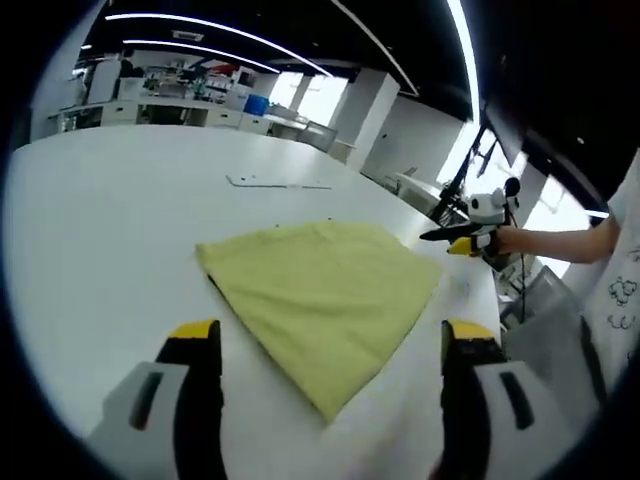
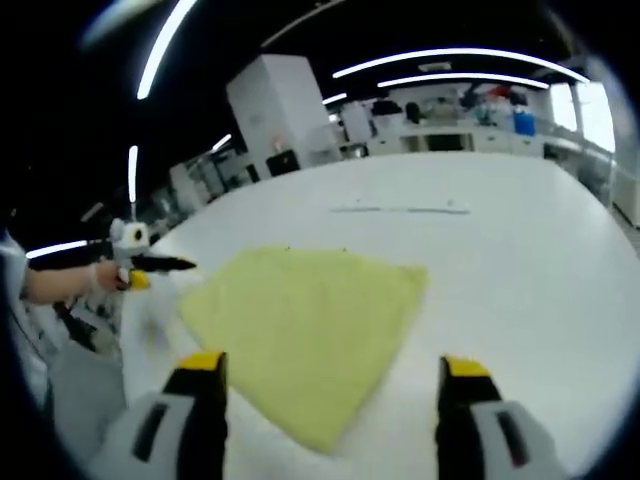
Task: Fold the garment on the visible template until the final outline fits inside the template.
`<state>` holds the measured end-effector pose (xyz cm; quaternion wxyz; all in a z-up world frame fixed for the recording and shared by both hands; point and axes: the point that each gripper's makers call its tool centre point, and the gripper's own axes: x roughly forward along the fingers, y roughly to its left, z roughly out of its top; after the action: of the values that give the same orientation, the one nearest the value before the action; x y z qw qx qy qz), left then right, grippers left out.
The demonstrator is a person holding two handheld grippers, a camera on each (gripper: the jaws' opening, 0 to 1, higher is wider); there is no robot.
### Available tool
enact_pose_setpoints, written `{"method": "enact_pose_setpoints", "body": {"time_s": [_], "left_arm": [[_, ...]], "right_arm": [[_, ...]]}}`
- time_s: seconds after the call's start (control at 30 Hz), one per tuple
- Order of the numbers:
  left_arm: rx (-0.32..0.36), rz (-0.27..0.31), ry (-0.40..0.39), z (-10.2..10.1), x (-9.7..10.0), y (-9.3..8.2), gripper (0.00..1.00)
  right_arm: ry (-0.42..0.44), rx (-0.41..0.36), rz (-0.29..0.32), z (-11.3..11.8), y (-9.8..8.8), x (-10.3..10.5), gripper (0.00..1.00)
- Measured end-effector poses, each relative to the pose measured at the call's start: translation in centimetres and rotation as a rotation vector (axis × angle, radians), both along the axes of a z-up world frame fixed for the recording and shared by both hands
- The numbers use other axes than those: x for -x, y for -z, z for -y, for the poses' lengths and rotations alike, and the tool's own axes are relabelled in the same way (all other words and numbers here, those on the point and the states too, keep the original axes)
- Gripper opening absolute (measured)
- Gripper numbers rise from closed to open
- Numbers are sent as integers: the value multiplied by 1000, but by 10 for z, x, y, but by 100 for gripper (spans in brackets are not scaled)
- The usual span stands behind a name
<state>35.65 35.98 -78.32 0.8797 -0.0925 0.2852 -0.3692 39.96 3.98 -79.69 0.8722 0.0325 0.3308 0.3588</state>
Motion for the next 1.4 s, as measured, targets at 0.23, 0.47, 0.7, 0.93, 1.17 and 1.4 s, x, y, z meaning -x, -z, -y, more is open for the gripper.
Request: {"method": "enact_pose_setpoints", "body": {"time_s": [0.23,0.47,0.7,0.93,1.17,1.4], "left_arm": [[-43,-11,17,-5,26,15,77],[-40,-38,12,-8,40,23,56],[-46,-74,-23,-13,38,35,38],[-45,-117,-54,-16,36,46,22],[-27,-137,-69,-15,33,49,9],[-18,-151,-88,-17,32,50,0]], "right_arm": [[-34,40,-2,8,8,22,65],[-58,61,-26,12,20,40,49],[-55,82,-39,15,32,42,33],[-56,100,-30,17,40,38,16],[-76,118,-27,13,48,41,5],[-77,129,12,16,43,40,0]]}}
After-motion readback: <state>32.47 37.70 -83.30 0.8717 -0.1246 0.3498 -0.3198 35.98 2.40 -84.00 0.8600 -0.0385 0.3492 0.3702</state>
